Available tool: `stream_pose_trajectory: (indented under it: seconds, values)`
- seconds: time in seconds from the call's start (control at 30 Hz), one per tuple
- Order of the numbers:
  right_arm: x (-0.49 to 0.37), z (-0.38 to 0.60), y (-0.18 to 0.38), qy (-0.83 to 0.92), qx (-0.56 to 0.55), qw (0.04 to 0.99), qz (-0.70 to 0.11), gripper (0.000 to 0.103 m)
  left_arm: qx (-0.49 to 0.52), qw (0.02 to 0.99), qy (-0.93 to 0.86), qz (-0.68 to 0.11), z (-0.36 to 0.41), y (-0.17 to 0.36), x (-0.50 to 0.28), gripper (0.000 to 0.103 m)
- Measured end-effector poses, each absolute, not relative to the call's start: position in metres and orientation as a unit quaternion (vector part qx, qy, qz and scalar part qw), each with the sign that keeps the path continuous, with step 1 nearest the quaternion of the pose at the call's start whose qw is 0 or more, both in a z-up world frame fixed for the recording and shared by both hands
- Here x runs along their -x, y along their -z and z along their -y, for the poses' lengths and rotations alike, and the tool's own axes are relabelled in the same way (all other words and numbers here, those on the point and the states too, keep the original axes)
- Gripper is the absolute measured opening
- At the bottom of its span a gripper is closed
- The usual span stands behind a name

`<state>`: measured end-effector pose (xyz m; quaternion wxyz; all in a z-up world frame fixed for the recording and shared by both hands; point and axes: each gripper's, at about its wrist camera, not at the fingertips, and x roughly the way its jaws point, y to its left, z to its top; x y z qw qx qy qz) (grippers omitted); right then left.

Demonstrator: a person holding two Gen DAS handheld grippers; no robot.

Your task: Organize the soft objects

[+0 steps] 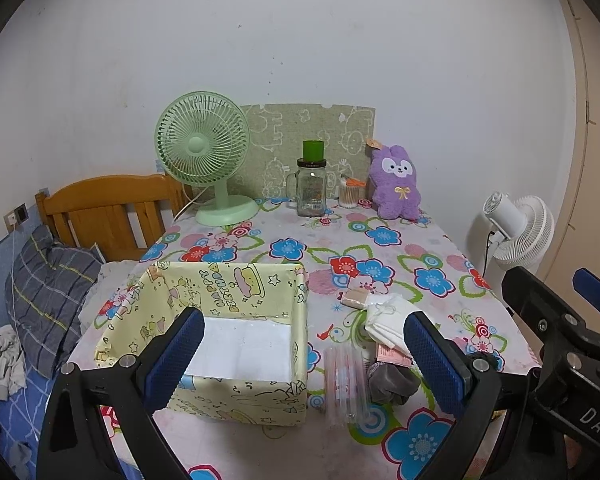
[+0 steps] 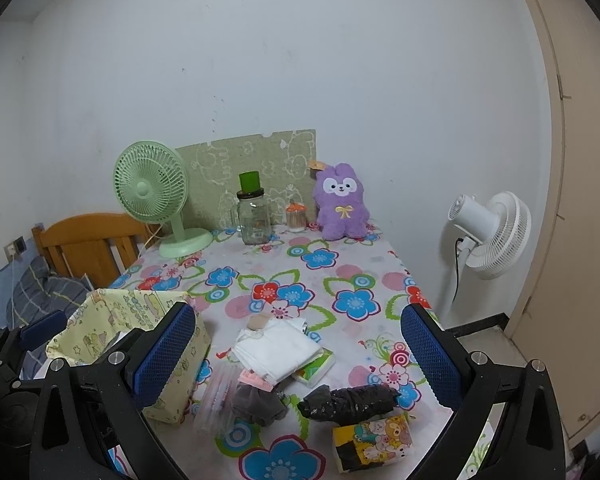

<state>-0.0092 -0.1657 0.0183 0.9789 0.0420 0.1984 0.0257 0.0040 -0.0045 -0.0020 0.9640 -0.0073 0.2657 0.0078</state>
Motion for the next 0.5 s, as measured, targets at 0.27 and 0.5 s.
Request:
stream_pose_trajectory:
  seconds: [0.27,0.5]
  values:
    - [0.0082,0.1669,-0.0173,-0.027,-0.045,0.978,-0.2,0.103,0.008,0.964,-0.009,-0.266,0.0053,0.0034,-0.0034,0.101]
    - [0.0072,0.1638,-0.0179,-0.022,-0.04,0.978,-0.202,0.103,0.007,0.963,-0.016,-0.267,0.0049,0.0058,-0.0039,0.101]
